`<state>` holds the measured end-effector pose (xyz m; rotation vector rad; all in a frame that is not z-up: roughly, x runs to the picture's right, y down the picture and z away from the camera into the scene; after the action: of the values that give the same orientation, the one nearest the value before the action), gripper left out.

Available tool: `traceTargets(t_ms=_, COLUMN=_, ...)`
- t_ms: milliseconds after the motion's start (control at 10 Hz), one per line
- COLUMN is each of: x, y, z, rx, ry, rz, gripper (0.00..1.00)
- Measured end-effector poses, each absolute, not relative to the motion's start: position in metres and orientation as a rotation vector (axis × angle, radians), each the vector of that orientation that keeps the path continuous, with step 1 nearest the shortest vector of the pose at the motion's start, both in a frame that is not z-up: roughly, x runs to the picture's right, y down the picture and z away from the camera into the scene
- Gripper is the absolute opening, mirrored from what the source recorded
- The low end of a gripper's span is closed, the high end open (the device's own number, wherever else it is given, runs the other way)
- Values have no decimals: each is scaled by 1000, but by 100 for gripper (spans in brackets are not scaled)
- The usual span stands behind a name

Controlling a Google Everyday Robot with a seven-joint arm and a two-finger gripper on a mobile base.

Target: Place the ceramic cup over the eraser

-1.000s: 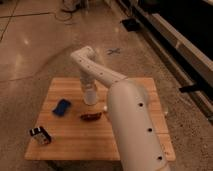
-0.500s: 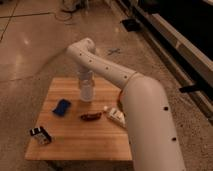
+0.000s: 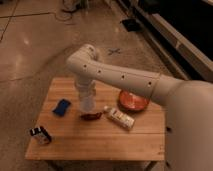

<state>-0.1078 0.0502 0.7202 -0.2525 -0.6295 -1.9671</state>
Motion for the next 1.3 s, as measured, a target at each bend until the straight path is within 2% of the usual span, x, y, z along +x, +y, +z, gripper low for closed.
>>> traceTargets(t_ms=400, x=-145, y=82, z=673, rx=-167, ry=-707, rz=-2102, gripper=0)
traceTargets(t_ms=1100, x=-147, y=83, z=671, rx=-159, ry=-714, rz=-2105, gripper=0)
traceTargets(t_ms=1300, x=-168, y=78, z=659, rx=-113, ry=-735, rz=-2160, gripper=0)
